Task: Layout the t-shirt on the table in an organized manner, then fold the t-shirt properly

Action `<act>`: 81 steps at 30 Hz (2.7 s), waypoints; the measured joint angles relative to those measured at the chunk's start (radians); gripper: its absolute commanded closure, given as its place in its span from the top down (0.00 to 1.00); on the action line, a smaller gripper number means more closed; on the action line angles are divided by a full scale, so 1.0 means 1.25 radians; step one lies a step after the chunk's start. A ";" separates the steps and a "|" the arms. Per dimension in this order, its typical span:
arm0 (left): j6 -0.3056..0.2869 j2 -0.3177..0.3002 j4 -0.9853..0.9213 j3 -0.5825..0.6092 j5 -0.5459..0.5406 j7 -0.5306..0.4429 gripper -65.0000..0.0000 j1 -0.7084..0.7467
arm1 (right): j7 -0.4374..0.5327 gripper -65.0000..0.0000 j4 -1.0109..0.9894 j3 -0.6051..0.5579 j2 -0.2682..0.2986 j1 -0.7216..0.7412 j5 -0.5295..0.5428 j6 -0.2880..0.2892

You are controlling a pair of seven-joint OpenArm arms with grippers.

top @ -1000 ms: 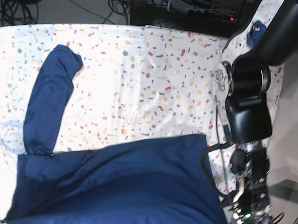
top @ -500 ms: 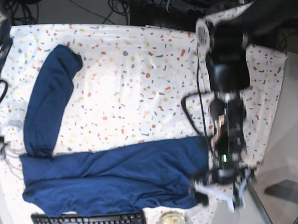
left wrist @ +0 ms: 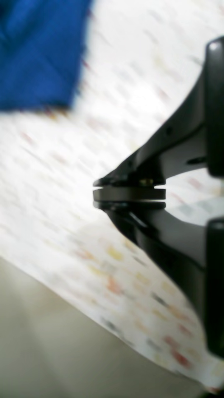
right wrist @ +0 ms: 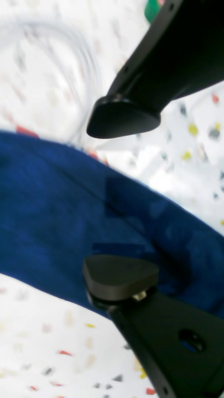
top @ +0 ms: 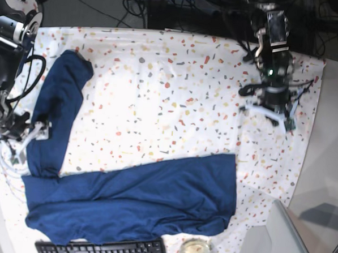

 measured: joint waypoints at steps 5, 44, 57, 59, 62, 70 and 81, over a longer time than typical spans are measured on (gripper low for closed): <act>-0.013 -0.035 0.019 -0.034 -0.005 -0.004 0.00 0.086 | 0.026 0.58 -0.052 0.001 0.003 -0.014 0.001 -0.009; 0.004 -0.134 0.016 -0.075 -0.304 -0.003 0.00 0.162 | -0.181 0.00 0.697 0.162 -0.212 -0.487 0.008 0.087; -0.005 -0.125 0.017 -0.030 -0.309 -0.003 0.00 0.145 | -0.173 0.57 0.780 0.064 -0.194 -0.417 -0.129 0.082; -0.005 -0.126 0.018 -0.031 -0.309 -0.003 0.00 0.147 | -0.122 0.57 0.722 -0.025 -0.178 -0.383 -0.123 0.088; -0.001 -0.129 0.018 -0.035 -0.308 -0.003 0.00 0.152 | -0.100 0.57 0.581 -0.140 -0.139 -0.291 -0.120 0.097; 0.005 -0.123 0.015 -0.109 -0.309 -0.002 0.00 0.180 | 0.004 0.57 0.202 -0.172 -0.129 -0.039 -0.257 0.085; -0.005 -0.123 0.016 -0.161 -0.309 -0.003 0.00 0.191 | 0.170 0.57 -0.083 -0.180 -0.122 0.083 -0.270 0.000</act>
